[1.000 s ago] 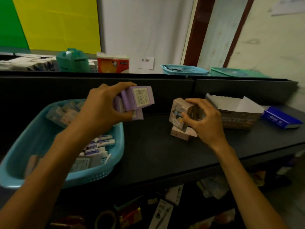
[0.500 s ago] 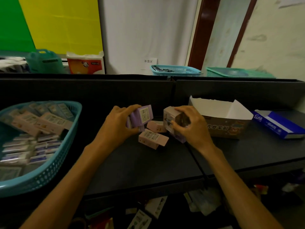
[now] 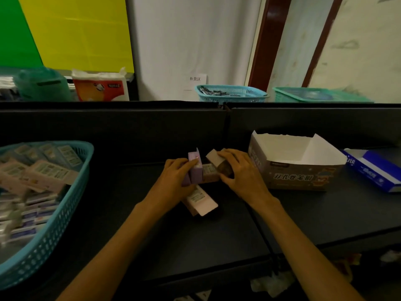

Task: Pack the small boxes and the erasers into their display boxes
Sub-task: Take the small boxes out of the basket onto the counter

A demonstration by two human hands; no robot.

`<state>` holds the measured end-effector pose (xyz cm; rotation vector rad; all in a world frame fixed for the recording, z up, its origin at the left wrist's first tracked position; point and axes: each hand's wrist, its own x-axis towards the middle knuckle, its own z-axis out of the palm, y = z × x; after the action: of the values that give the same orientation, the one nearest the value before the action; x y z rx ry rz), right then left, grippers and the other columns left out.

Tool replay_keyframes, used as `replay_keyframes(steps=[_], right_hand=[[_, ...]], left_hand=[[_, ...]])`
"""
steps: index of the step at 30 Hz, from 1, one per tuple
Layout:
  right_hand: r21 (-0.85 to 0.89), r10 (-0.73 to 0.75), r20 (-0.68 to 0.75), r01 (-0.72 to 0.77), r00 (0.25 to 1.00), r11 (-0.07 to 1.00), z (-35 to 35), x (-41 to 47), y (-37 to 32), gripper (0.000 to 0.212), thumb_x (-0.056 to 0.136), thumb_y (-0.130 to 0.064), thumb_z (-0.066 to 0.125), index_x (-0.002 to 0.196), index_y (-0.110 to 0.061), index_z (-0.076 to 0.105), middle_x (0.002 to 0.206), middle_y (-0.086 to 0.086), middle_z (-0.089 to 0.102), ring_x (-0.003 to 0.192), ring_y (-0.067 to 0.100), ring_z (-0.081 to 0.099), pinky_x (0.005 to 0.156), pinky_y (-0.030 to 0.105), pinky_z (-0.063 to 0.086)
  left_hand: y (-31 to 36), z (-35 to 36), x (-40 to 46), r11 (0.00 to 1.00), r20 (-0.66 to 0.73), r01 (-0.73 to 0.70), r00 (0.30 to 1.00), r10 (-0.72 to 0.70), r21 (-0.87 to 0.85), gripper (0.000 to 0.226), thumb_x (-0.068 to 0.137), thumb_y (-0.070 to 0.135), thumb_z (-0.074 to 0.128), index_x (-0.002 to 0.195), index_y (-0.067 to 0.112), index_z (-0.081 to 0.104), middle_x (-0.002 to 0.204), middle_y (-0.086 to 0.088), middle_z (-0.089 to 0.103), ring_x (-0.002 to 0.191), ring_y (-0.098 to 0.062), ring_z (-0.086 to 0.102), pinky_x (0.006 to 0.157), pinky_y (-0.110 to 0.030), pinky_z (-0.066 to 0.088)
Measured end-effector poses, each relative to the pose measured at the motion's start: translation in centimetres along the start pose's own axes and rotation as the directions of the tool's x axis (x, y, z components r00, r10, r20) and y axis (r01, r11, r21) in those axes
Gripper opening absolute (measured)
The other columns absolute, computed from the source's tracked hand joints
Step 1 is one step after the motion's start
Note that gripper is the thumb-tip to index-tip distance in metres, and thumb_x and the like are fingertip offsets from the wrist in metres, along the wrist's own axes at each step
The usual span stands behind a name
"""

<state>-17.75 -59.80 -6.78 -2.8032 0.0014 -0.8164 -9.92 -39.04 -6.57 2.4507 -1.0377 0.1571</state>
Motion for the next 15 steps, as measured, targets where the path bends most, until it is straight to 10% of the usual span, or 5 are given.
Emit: replay_keyframes(steps=[15], right_hand=[[0.164,0.049,-0.010,-0.047,0.999,0.985,-2.9,-0.5,-0.7,0.049,0.087,-0.029,0.065,0.132,-0.020,0.051,0.133,-0.001,0.053,0.122,0.014,0.048,0.105,0.034,0.041]], left_hand=[[1.7,-3.0,-0.1,0.992,0.062,0.034,0.997,-0.042,0.119,0.078,0.083,0.040,0.064,0.147,0.031,0.021,0.146,0.005,0.032,0.134,-0.017,0.027,0.107,-0.041,0.034]])
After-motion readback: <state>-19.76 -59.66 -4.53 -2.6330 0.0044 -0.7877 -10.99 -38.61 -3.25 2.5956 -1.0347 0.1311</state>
